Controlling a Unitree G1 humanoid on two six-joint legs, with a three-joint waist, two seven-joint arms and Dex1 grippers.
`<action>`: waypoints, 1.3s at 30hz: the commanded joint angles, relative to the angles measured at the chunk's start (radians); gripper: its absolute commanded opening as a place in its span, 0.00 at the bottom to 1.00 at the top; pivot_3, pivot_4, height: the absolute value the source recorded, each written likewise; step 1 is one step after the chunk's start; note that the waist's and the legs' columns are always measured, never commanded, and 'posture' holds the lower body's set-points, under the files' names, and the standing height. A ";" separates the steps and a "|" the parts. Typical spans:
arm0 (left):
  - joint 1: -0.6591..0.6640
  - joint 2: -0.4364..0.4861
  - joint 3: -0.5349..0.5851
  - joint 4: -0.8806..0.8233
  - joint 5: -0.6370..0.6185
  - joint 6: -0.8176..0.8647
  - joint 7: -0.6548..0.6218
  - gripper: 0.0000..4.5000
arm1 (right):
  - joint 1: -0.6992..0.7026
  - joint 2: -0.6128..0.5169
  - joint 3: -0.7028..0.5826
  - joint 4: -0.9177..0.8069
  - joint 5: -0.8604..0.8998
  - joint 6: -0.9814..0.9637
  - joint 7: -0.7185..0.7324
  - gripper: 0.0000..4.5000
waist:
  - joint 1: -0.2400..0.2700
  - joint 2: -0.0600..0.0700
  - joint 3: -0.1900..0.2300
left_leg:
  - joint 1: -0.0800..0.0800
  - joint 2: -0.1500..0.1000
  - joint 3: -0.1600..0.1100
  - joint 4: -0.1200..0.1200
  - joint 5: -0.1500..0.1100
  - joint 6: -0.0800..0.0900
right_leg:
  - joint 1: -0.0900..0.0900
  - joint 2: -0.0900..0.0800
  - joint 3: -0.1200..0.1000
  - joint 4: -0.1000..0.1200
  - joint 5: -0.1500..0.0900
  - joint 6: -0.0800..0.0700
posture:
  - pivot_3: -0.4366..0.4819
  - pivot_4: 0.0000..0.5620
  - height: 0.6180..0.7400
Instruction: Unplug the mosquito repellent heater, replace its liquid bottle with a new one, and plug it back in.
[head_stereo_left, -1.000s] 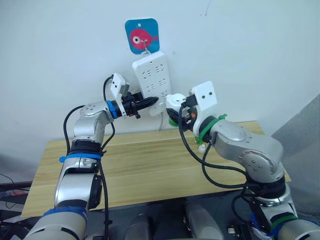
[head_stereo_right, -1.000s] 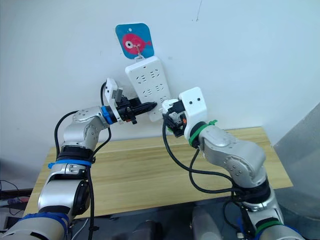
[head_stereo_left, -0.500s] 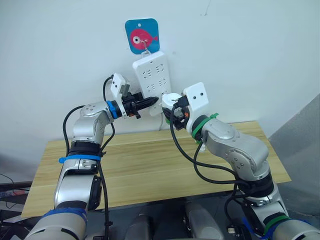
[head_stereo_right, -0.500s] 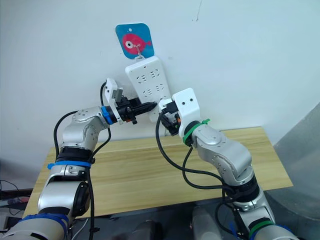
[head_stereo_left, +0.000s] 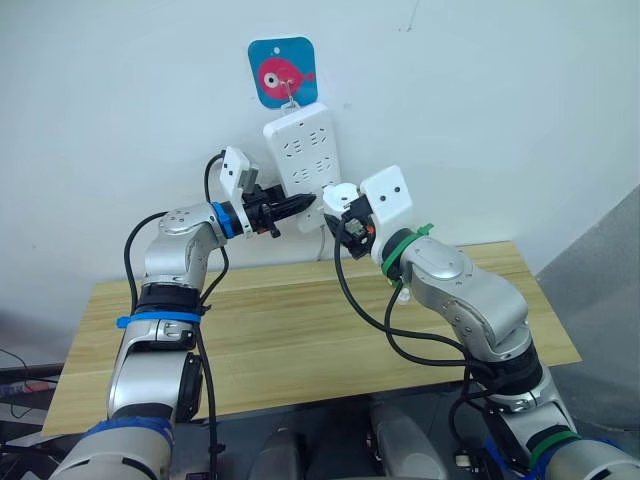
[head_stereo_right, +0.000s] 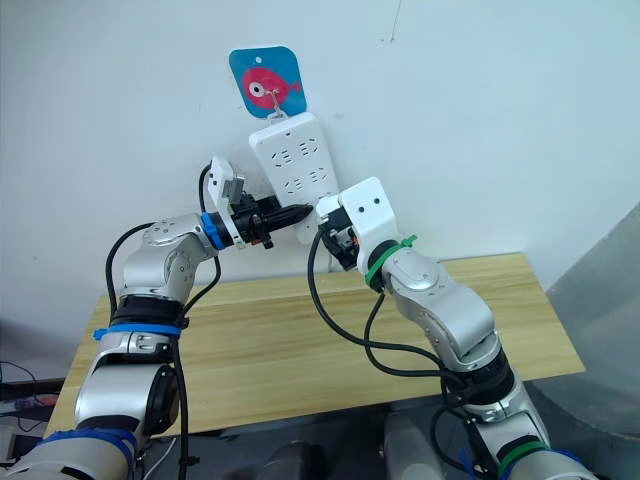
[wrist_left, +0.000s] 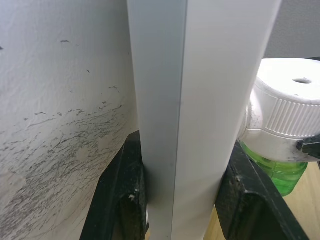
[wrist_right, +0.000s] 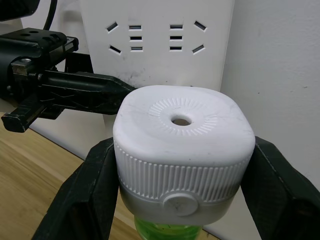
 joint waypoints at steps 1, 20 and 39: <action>-0.001 -0.004 -0.007 -0.044 -0.012 0.007 -0.008 0.29 | -0.001 0.017 -0.005 -0.024 -0.030 -0.039 0.021 0.67 | 0.000 0.000 0.000 | 0.000 0.000 0.000 0.000 0.000 0.000 | 0.000 0.000 0.000 0.000 0.000 0.000 | 0.24 0.24 0.94; 0.043 -0.004 -0.024 -0.117 -0.032 0.064 -0.041 0.29 | -0.090 0.105 -0.034 0.263 -0.099 -0.155 0.149 0.67 | -0.029 0.000 -0.004 | 0.006 0.000 0.001 0.000 0.002 -0.003 | 0.001 0.001 0.000 0.009 0.000 -0.001 | 0.25 0.24 0.94; 0.049 0.010 0.007 -0.061 0.017 -0.007 0.003 0.29 | -0.060 0.091 -0.051 0.228 -0.127 -0.127 0.198 1.00 | -0.024 0.000 -0.007 | 0.002 0.001 -0.002 -0.001 0.003 -0.005 | -0.003 0.001 -0.001 0.009 0.000 -0.001 | 0.26 0.24 0.94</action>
